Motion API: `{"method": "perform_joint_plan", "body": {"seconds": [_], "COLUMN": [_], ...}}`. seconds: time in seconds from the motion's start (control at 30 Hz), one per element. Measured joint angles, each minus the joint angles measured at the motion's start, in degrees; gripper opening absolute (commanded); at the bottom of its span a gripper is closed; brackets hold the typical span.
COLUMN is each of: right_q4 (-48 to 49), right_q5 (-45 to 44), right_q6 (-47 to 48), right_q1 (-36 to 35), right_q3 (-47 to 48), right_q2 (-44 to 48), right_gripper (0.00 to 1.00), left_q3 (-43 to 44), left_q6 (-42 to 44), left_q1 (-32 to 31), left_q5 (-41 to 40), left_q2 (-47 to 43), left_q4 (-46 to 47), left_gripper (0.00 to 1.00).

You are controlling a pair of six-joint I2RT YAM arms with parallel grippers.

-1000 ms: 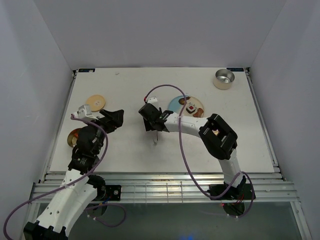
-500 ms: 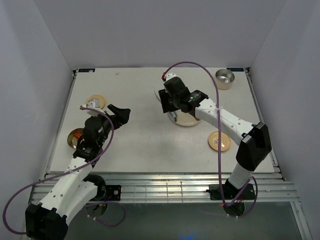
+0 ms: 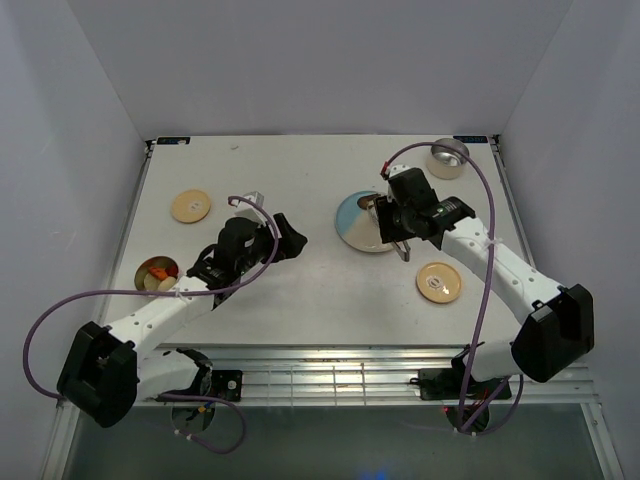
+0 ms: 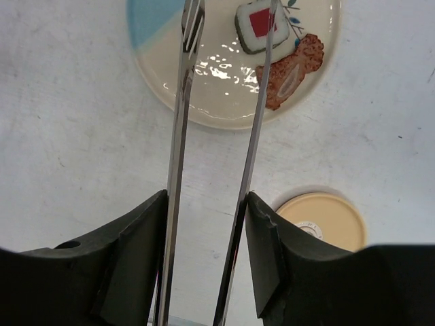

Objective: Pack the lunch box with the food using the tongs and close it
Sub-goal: Pick up the fake food from the plate.

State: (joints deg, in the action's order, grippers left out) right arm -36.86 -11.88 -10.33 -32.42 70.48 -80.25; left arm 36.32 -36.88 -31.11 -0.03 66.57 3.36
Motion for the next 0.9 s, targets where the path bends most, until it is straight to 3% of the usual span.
{"method": "perform_joint_plan", "body": {"seconds": [0.2, 0.37, 0.9], "right_q4": [1.9, 4.6, 11.6], "right_q5": [4.1, 7.4, 15.5], "right_q6": [3.0, 5.9, 15.0], "right_q1": [3.3, 6.9, 11.3], "right_q3": [-6.2, -9.7, -10.7], "right_q2": [2.4, 2.7, 2.4], "right_gripper": [0.55, 0.55, 0.56], "left_q3": [-3.7, -4.0, -4.0], "left_q6": [3.1, 5.6, 8.0], "left_q1": [-2.9, -4.3, -5.4], "left_q5": [0.1, 4.3, 8.5], "left_q2": [-5.2, -4.0, -3.0], "left_q4": [3.7, 6.0, 7.9], "left_gripper": [0.98, 0.98, 0.98]}}
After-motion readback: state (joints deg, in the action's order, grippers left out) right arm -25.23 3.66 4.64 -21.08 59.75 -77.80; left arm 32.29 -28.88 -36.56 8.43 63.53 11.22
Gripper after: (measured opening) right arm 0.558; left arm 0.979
